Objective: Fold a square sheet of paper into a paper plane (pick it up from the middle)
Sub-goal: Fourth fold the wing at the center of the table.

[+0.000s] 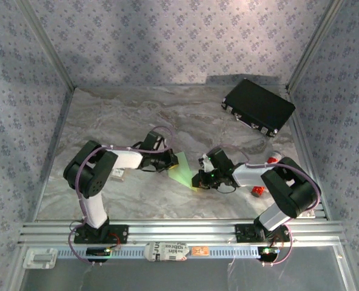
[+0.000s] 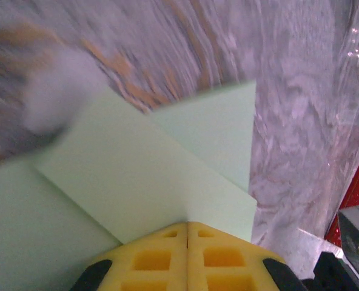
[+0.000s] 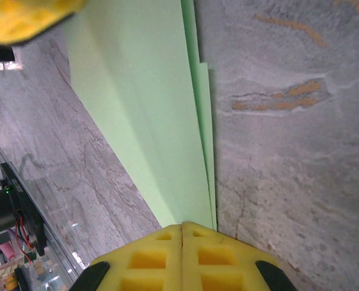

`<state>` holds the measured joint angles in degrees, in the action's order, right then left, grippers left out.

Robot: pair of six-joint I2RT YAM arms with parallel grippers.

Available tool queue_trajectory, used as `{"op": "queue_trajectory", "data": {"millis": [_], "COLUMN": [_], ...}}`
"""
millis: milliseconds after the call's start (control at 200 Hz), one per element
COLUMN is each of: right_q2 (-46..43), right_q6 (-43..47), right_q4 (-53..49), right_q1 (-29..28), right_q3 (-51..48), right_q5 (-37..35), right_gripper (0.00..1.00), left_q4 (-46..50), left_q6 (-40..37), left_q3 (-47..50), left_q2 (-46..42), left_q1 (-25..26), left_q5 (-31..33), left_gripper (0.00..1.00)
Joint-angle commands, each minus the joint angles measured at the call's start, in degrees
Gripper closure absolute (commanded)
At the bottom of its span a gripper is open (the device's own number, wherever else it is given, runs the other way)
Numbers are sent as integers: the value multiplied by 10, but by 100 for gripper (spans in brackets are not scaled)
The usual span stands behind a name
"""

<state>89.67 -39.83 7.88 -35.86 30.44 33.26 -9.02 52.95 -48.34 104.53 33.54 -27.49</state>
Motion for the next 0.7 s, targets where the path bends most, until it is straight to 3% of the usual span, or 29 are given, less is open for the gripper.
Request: {"op": "queue_trajectory", "data": {"millis": [0,360,695], "right_q2": [18,13,10], "right_q6": [-1,-2,-5], "right_q4": [-67,-63,-60], "right_q1": [3,3,3], "right_q3": [-28,-20,-10], "right_q5": [-45,-36,-39], "right_gripper": [100,100,100], "left_q4": [42,94,105], "left_q6": [-40,-70,-52], "left_q3": [-15,-47,-37], "left_q2": [20,-27,-96], "left_q1": [-35,-73,-32], "left_q5": [31,24,25], "left_gripper": [94,91,89]}}
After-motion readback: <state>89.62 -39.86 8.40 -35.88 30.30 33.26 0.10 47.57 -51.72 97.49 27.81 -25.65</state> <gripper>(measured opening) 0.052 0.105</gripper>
